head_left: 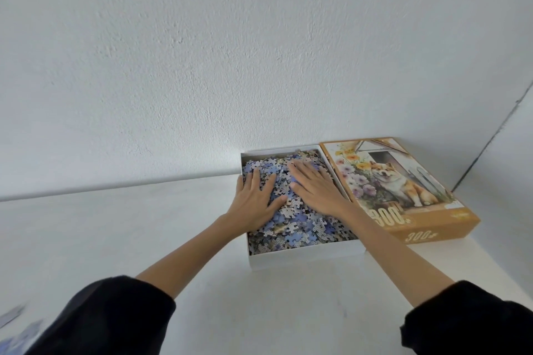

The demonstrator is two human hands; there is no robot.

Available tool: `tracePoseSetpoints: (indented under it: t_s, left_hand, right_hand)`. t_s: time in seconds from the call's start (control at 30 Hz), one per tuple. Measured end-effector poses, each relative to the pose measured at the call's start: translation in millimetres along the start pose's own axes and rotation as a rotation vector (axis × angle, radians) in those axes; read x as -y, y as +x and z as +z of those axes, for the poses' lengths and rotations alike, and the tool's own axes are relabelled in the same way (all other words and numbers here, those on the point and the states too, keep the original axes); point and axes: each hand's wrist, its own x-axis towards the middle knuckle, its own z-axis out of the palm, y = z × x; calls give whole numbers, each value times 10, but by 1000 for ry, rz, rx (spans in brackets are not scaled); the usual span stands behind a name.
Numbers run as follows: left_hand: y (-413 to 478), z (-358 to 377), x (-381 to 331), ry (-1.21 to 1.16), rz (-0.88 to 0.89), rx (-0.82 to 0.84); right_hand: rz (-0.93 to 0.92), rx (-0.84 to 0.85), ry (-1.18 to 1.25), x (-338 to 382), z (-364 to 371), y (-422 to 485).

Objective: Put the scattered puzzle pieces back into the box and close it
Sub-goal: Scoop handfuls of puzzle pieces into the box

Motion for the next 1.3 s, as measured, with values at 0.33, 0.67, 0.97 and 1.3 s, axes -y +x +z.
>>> tracePoseSetpoints:
  t_s: [0.33, 0.67, 0.97, 1.3]
  left_hand:
    - [-115, -93, 177, -200, 153, -106]
    - [-488, -397, 316, -349, 312, -296]
    - [-1183, -647, 1033, -365, 257, -377]
    - [-2300, -662, 2159, -336, 194, -232]
  right_hand:
    - [18, -144, 149, -52, -50, -34]
    - [-77, -279, 281, 489, -230, -143]
    - [-193, -323, 378, 1393, -226, -202]
    - [-256, -207, 445, 2692, 426, -299]
